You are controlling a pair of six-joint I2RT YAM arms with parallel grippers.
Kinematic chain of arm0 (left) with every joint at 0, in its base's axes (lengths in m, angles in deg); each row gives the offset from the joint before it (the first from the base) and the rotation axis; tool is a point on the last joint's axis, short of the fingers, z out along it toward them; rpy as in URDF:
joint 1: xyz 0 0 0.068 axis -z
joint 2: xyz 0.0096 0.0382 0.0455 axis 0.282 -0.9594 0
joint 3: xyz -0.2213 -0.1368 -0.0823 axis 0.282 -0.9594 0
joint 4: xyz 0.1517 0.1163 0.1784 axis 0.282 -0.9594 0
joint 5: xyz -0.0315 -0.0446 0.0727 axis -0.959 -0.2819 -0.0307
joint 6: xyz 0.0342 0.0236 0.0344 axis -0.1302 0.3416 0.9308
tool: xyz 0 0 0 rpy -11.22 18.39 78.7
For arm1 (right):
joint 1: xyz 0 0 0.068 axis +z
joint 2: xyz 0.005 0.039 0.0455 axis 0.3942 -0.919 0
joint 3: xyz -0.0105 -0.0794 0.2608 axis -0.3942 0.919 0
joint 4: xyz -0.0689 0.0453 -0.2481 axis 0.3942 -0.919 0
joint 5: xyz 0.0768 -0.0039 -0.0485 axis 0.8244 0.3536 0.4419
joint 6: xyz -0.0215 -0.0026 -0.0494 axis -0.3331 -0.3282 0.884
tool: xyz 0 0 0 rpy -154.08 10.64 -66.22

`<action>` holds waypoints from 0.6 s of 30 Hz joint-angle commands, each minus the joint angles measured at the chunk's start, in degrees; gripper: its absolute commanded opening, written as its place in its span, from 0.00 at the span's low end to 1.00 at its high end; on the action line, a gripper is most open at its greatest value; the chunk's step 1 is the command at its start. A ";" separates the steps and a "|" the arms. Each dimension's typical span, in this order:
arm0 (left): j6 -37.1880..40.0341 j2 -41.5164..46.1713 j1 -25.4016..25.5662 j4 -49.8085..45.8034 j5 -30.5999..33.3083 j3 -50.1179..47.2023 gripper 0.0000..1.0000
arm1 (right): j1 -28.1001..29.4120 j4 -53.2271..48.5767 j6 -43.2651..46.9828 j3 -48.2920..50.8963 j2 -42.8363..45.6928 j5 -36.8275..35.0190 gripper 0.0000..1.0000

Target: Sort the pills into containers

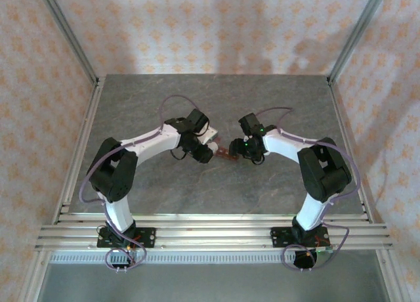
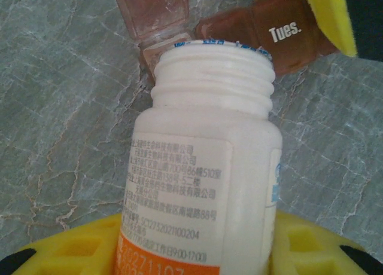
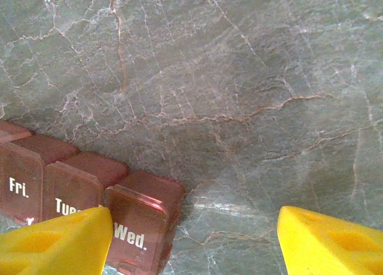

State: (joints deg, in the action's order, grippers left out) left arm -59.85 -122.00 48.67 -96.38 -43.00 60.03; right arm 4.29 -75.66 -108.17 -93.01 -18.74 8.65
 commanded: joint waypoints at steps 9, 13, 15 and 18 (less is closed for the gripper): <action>1.09 -3.50 1.19 -6.72 4.56 5.60 0.00 | 0.41 -2.15 0.36 0.11 -1.25 -2.46 0.73; 1.13 -4.37 1.37 -7.74 4.89 6.82 0.00 | 0.43 -1.91 0.15 0.44 -1.16 -2.37 0.72; 1.13 -4.92 1.54 -8.37 5.10 7.57 0.00 | 0.41 -1.86 0.05 0.55 -1.07 -2.29 0.72; 1.44 -5.24 1.72 -9.42 5.28 8.50 0.00 | 0.36 -1.80 0.05 0.71 -1.01 -2.34 0.72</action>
State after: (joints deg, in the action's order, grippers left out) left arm -59.85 -126.59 49.64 -102.56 -39.20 66.28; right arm 4.38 -75.62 -108.23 -93.01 -18.74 8.65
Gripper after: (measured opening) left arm 0.441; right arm 0.724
